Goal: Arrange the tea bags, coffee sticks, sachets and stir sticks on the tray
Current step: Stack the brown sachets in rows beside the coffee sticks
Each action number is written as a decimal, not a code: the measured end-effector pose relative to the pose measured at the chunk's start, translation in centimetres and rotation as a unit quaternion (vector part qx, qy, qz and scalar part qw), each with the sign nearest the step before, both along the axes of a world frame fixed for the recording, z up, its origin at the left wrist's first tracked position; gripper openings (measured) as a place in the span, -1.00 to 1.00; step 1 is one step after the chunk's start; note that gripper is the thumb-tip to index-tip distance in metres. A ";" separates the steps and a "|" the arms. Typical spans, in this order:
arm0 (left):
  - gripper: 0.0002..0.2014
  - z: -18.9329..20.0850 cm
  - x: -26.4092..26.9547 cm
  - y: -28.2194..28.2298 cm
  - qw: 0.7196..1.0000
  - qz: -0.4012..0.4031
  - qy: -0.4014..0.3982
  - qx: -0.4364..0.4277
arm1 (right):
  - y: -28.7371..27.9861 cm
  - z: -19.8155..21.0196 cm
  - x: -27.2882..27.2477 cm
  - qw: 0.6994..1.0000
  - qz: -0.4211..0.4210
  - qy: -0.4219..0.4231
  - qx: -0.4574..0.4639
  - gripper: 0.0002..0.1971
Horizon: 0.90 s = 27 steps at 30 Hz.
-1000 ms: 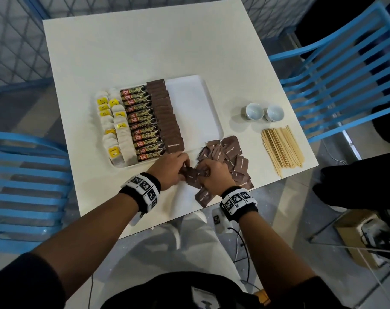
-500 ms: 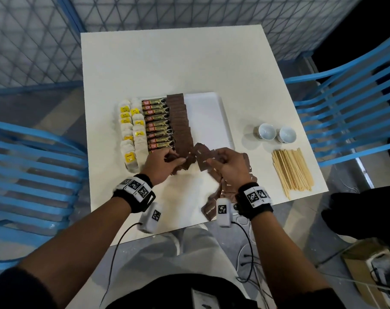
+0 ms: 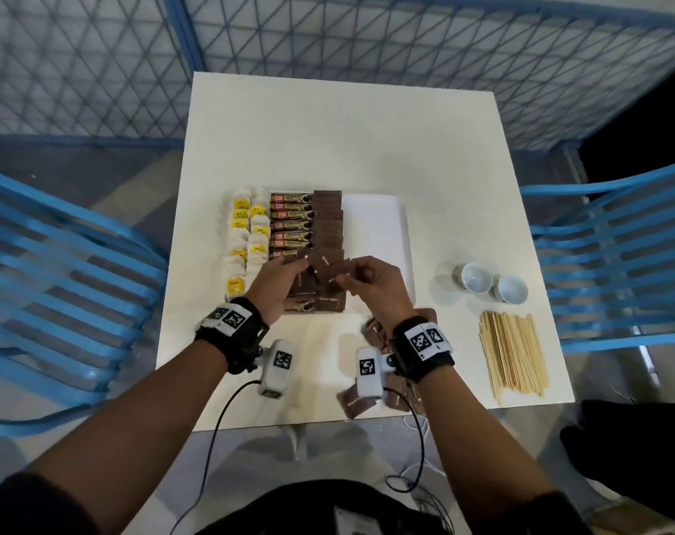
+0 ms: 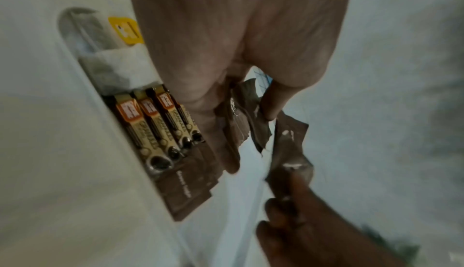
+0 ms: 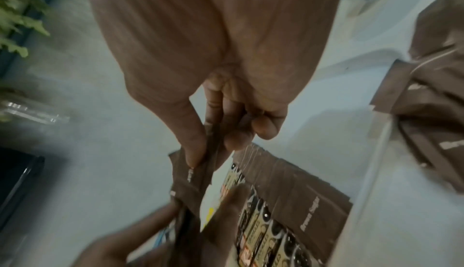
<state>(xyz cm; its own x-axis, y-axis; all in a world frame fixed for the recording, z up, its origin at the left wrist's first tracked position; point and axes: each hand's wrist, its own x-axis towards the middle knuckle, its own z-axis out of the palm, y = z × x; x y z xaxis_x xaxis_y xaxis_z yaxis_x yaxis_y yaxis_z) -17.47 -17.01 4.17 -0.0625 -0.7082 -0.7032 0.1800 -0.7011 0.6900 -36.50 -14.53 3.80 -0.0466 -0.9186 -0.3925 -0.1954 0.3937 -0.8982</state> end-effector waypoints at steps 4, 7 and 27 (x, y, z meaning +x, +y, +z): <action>-0.77 0.8 -0.9 -0.5 0.993 0.035 0.108 0.040 | -1.5 -0.8 0.0 0.997 0.044 0.060 -0.006 -0.78; -0.63 0.8 -1.2 -0.6 0.986 0.035 0.153 0.047 | -2.1 -1.2 -0.6 0.994 0.070 0.085 -0.015 -0.76; -0.80 -0.7 -3.0 2.1 0.994 -0.013 0.101 -0.036 | -1.0 -1.4 -2.4 0.992 0.095 0.076 -0.017 -0.76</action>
<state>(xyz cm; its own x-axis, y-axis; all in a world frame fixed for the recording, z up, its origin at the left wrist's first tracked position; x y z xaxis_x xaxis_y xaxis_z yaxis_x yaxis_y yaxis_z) -20.47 -14.93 3.48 -0.2161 -0.7531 -0.6213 0.3022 -0.6567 0.6909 -38.91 -15.51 2.43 0.0723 -0.9290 -0.3629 -0.3968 0.3070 -0.8650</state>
